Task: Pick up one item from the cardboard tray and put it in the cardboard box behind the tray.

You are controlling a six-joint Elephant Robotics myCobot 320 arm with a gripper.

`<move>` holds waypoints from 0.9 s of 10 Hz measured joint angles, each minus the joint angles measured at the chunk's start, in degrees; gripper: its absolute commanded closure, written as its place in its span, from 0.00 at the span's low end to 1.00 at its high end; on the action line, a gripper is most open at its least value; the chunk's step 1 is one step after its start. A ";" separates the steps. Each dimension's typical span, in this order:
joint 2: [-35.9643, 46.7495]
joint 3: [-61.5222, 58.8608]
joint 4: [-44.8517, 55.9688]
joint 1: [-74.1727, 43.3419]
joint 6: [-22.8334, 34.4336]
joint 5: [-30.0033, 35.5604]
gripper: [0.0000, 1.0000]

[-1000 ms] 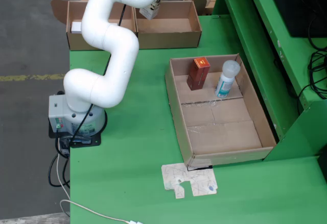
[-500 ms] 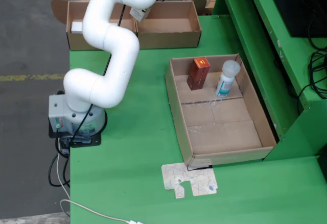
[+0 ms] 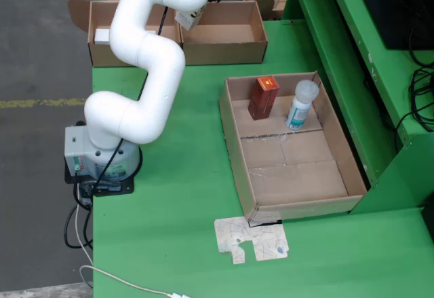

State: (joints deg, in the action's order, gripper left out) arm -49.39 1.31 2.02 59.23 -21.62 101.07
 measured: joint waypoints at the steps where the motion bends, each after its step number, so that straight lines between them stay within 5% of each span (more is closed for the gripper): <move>1: 0.00 0.00 -0.09 0.00 0.27 -0.35 1.00; 9: 0.26 0.09 0.26 -0.08 -0.08 -1.49 1.00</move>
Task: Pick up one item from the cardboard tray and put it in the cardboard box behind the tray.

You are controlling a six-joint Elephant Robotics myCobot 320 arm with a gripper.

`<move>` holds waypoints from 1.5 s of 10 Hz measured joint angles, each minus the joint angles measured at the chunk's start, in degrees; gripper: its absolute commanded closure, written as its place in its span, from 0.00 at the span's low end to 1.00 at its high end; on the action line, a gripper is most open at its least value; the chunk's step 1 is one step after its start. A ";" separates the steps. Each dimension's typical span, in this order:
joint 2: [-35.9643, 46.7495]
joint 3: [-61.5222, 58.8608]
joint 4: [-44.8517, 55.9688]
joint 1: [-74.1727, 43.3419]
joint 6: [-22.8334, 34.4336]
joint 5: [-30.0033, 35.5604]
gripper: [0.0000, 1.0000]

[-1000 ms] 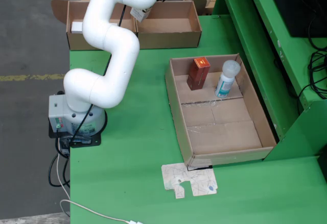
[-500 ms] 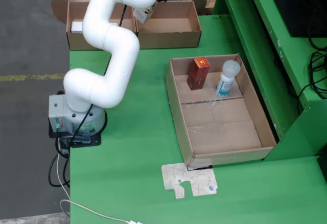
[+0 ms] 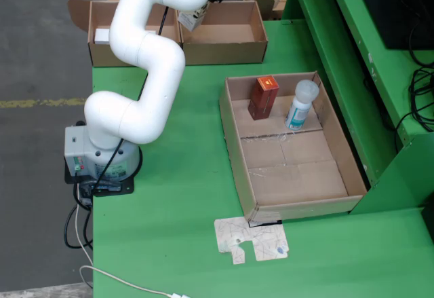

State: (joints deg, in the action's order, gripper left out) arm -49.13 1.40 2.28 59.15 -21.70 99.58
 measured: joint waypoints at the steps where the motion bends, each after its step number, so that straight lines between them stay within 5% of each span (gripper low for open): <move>1: 0.00 0.00 0.00 -0.53 0.44 -0.09 1.00; 15: 0.97 0.00 2.99 -3.61 2.46 -0.80 1.00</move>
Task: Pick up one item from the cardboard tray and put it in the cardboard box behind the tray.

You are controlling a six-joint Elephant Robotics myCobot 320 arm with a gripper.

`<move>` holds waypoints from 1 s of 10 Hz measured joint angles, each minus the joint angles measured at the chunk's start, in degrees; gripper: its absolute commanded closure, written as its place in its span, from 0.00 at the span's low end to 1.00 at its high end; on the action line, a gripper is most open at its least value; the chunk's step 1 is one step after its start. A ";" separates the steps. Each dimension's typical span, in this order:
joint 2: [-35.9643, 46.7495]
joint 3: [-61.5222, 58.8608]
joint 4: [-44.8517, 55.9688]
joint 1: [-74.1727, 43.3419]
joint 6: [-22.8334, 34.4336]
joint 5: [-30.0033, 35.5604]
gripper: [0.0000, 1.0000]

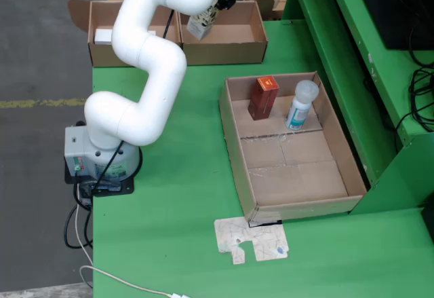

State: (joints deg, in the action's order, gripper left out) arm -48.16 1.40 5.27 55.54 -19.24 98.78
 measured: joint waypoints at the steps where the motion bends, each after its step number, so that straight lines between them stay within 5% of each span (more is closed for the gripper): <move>1: 0.00 0.00 -0.53 0.00 0.00 -0.70 1.00; 10: -4.83 0.09 -8.96 0.88 6.33 -12.74 1.00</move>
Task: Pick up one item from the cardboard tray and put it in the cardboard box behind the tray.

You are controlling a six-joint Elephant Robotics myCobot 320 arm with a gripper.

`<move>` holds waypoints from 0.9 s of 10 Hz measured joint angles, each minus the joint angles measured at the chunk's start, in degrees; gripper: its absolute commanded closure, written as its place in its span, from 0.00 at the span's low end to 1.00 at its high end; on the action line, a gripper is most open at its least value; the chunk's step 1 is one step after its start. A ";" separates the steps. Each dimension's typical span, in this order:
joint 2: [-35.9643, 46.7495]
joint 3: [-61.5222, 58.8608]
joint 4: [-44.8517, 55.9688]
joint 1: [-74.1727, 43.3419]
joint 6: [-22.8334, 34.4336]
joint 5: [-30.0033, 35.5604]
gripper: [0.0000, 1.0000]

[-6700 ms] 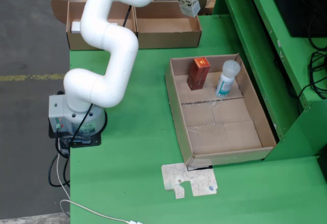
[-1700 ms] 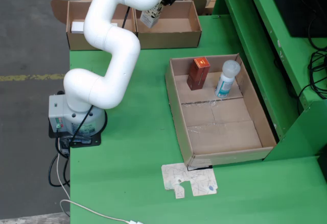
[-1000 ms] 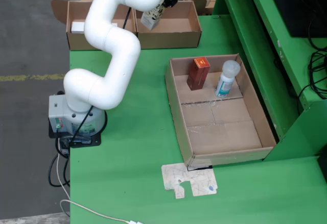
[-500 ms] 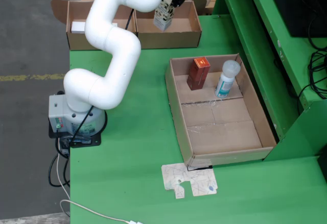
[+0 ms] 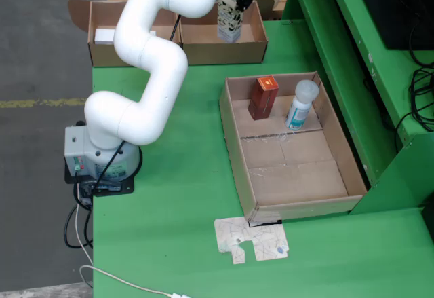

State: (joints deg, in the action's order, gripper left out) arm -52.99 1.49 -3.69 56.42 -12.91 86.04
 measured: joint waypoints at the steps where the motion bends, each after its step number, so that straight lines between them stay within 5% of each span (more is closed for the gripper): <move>1: -0.53 0.17 -1.23 0.35 0.17 -1.93 1.00; 9: -4.84 0.17 -14.06 3.60 9.75 -17.93 1.00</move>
State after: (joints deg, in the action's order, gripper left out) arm -57.83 1.66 -17.75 60.02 -3.16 68.11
